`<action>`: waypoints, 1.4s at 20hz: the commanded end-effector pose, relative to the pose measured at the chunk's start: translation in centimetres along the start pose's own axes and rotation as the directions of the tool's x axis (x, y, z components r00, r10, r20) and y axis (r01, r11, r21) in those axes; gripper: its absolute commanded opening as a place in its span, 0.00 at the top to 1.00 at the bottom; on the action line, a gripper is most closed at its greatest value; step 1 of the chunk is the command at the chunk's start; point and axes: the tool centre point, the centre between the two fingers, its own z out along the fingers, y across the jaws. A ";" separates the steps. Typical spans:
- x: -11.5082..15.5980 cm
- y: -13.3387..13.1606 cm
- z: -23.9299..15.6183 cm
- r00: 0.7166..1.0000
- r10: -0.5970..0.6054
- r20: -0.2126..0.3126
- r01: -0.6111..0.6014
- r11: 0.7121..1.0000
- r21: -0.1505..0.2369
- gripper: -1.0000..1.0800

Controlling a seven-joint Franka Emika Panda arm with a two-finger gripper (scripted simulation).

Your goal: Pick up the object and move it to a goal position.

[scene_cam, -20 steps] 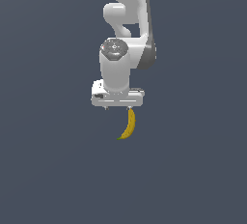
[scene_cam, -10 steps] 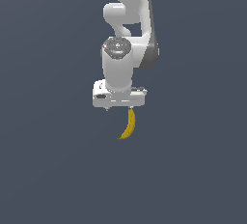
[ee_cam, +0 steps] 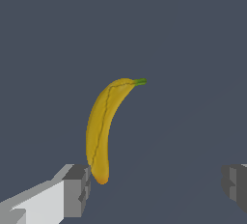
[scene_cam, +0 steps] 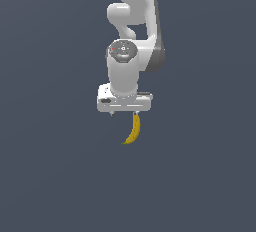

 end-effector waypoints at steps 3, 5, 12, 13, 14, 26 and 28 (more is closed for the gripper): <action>0.1 -0.7 1.2 0.999 0.046 -0.005 -0.046 0.999 0.004 0.04; 0.2 -1.0 1.9 0.997 0.076 -0.009 -0.076 0.997 0.006 0.04; 0.3 -2.8 5.1 0.977 0.213 -0.023 -0.213 0.977 0.017 0.04; 0.3 -3.0 5.6 0.972 0.232 -0.025 -0.232 0.973 0.018 0.04; 0.3 -3.2 6.0 0.968 0.250 -0.027 -0.250 0.968 0.020 0.04; 0.2 -4.5 8.8 0.930 0.367 -0.038 -0.366 0.930 0.029 0.04; 0.2 -4.6 8.8 0.929 0.369 -0.038 -0.368 0.929 0.030 0.04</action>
